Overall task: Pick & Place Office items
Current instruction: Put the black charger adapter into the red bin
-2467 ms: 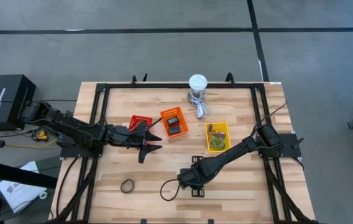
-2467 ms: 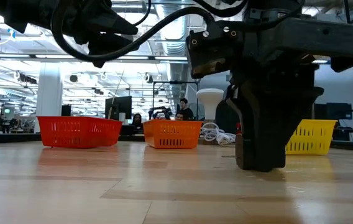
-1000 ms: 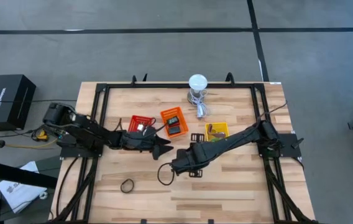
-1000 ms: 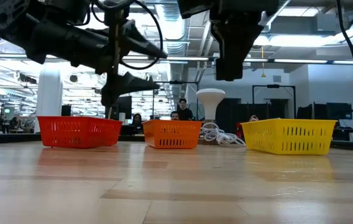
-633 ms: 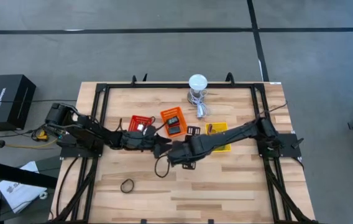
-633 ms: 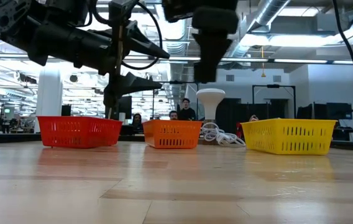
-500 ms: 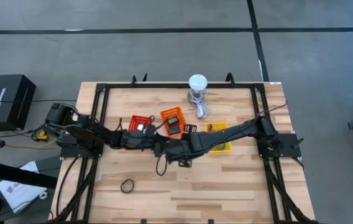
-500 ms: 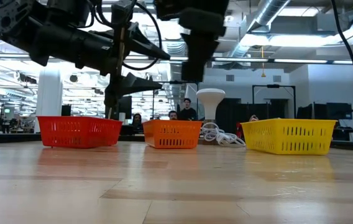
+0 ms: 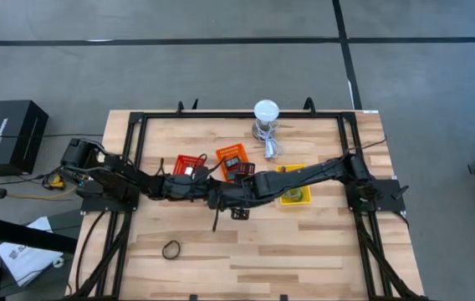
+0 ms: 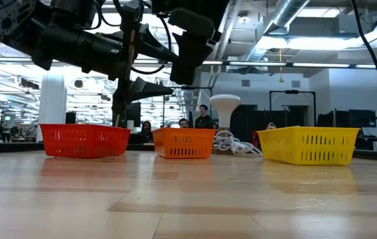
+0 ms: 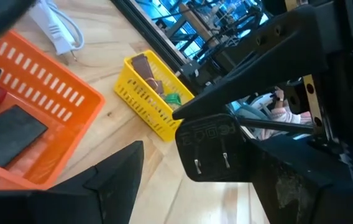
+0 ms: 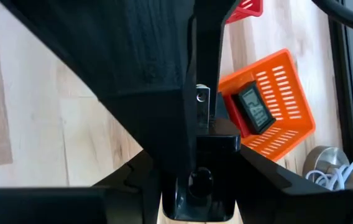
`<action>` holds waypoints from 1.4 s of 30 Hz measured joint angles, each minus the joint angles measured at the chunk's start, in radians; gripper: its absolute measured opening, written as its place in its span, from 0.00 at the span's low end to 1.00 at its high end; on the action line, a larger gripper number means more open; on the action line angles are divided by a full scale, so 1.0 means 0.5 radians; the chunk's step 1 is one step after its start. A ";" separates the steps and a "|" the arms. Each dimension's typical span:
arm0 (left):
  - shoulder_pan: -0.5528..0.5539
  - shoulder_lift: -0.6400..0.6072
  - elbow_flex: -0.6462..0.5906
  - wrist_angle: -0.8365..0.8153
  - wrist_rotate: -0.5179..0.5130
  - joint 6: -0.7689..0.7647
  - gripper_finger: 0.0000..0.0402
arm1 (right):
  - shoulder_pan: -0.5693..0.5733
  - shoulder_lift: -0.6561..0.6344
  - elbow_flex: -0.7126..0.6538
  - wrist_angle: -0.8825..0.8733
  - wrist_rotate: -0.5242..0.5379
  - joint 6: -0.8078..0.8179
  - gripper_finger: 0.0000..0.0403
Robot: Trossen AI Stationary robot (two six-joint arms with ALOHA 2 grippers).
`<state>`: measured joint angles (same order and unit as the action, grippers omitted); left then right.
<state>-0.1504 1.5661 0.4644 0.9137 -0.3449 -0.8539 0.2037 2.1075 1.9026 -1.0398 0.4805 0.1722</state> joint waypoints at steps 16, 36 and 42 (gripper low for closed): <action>0.074 -0.003 -0.001 0.059 -0.045 -0.024 0.67 | -0.085 -0.003 0.000 0.158 0.033 -0.238 0.37; 0.135 -0.005 -0.005 0.103 -0.030 -0.053 0.43 | -0.139 -0.005 0.000 0.187 0.039 -0.398 0.37; 0.135 -0.004 -0.005 0.103 -0.035 -0.059 0.41 | -0.139 -0.005 0.000 0.187 0.044 -0.402 0.38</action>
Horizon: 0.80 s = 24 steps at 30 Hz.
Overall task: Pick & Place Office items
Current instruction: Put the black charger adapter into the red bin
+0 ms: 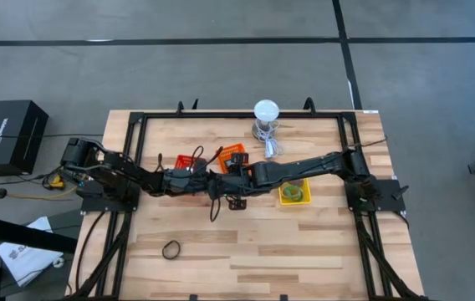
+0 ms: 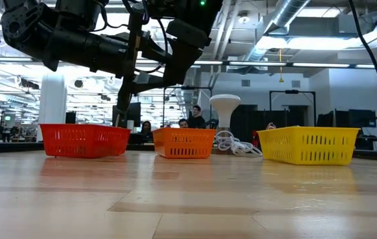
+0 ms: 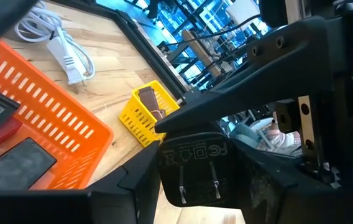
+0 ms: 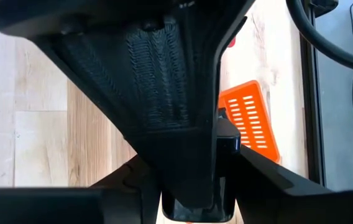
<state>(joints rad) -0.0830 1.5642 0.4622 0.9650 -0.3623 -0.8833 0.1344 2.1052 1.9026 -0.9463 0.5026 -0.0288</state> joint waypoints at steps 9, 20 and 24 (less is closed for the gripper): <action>0.000 0.004 0.001 -0.012 -0.010 0.006 0.40 | 0.000 0.003 0.000 -0.014 -0.001 -0.004 0.42; 0.001 0.008 0.005 -0.032 -0.016 0.031 0.40 | 0.000 0.005 0.001 -0.071 0.000 -0.014 0.47; 0.002 0.008 0.006 -0.033 -0.018 0.031 0.40 | 0.008 0.006 0.003 -0.083 -0.001 -0.010 0.49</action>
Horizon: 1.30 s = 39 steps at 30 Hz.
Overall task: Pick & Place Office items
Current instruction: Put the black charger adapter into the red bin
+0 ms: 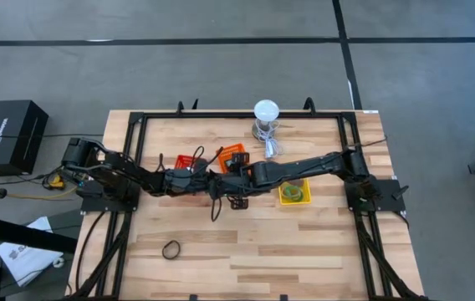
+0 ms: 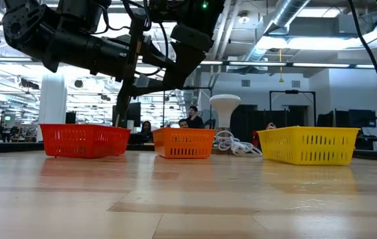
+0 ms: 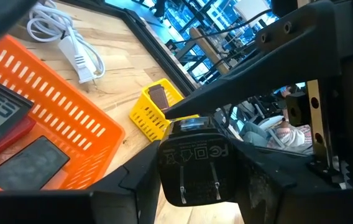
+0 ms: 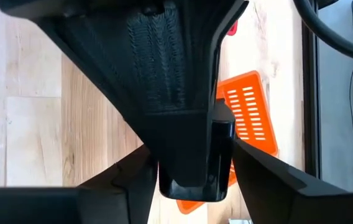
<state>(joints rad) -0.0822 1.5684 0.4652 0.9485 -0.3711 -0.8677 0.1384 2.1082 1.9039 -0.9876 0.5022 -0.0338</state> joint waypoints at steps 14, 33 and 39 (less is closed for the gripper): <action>0.001 -0.001 0.004 0.020 0.001 -0.003 0.40 | 0.010 0.001 0.061 -0.131 -0.007 0.022 0.49; 0.000 -0.004 0.002 0.018 0.006 -0.005 0.39 | 0.014 0.002 0.374 -0.920 -0.011 0.423 0.49; -0.001 -0.004 0.000 0.018 0.007 -0.004 0.41 | 0.043 0.002 0.374 -1.072 -0.011 0.473 0.49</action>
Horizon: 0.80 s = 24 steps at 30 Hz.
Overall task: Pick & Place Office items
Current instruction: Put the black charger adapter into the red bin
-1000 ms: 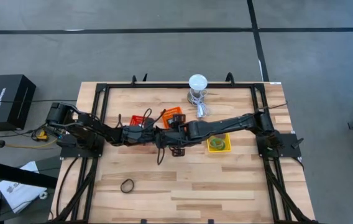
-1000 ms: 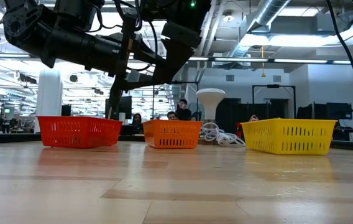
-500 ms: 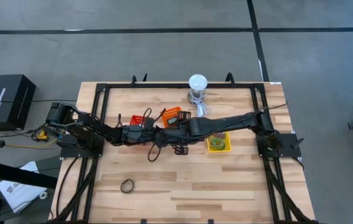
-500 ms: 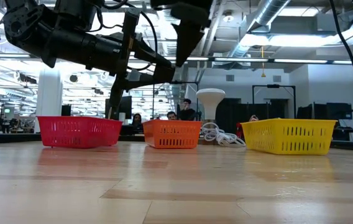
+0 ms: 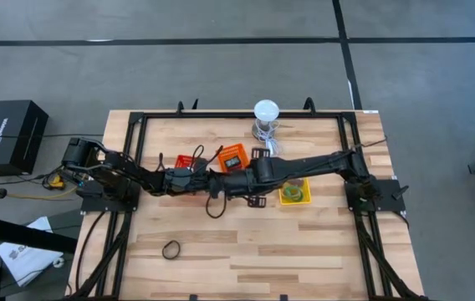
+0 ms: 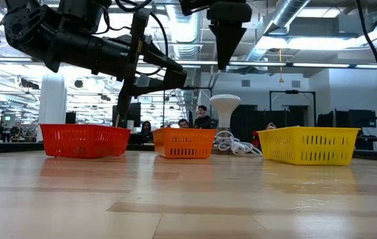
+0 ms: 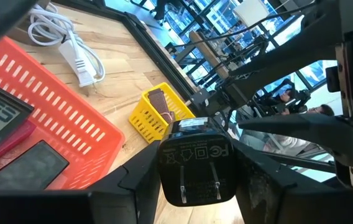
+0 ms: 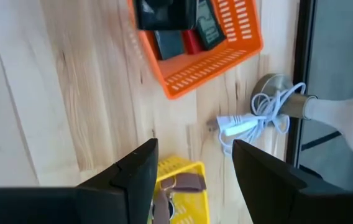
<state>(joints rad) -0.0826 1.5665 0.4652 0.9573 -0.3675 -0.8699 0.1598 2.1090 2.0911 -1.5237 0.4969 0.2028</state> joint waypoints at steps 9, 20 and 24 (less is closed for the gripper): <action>0.000 -0.001 -0.002 0.000 0.001 0.003 0.40 | 0.086 -0.012 -0.003 -0.096 0.009 -0.088 0.49; 0.000 -0.002 -0.004 -0.022 0.004 0.055 0.40 | 0.086 -0.312 -0.073 -0.075 0.057 -0.026 0.49; 0.000 -0.002 -0.004 -0.032 0.008 0.073 0.41 | 0.086 -0.557 -0.337 -0.027 0.086 0.135 0.49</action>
<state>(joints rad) -0.0826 1.5658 0.4633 0.9411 -0.3634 -0.8335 0.2028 1.8306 1.9227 -1.5374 0.5397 0.2702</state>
